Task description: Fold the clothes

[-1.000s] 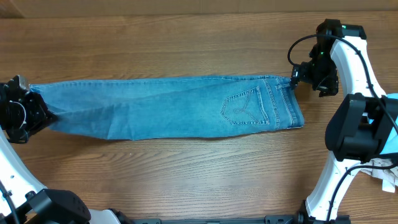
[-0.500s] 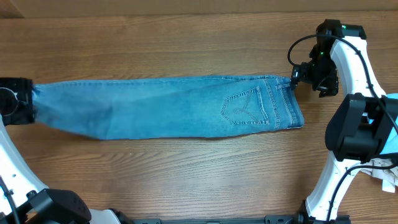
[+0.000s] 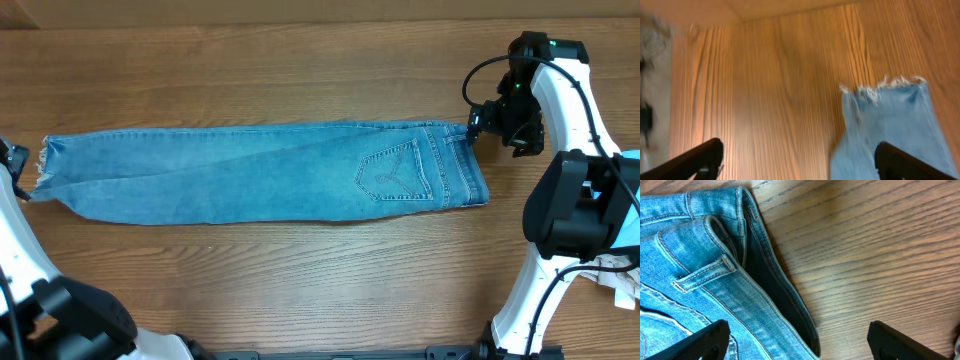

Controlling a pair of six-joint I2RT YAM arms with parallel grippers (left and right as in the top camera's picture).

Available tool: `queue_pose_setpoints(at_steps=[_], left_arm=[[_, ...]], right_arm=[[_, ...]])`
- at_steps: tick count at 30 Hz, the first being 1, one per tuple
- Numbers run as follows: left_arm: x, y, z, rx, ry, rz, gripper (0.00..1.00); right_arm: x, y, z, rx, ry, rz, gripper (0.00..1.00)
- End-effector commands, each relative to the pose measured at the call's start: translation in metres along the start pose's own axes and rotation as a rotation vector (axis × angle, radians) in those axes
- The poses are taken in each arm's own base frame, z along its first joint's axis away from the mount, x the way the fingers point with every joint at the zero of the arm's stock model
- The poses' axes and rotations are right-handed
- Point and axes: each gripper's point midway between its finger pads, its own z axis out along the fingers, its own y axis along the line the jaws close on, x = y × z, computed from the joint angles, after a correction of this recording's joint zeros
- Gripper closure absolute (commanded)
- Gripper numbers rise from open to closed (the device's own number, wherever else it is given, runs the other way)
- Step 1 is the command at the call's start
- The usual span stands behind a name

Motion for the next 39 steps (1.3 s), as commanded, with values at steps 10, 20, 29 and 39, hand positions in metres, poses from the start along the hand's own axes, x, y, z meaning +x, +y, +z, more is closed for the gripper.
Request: queue_pose_setpoints(at_steps=[10, 20, 29, 39], left_arm=[[0.080, -0.068, 0.162, 0.136, 0.186, 1.063, 0.10], [0.112, -0.095, 0.148, 0.402, 0.263, 1.082, 0.31], [0.118, -0.099, 0.145, 0.445, 0.280, 1.063, 0.72], [0.108, -0.106, 0.116, 0.435, 0.385, 0.683, 0.96]], right_arm=[[0.000, -0.001, -0.005, -0.003, -0.012, 0.000, 0.07], [0.000, -0.001, -0.005, -0.003, -0.011, 0.000, 0.06], [0.000, -0.001, -0.005, -0.003, -0.011, 0.000, 0.07], [0.001, -0.001, -0.005, -0.003, -0.008, 0.000, 0.07]])
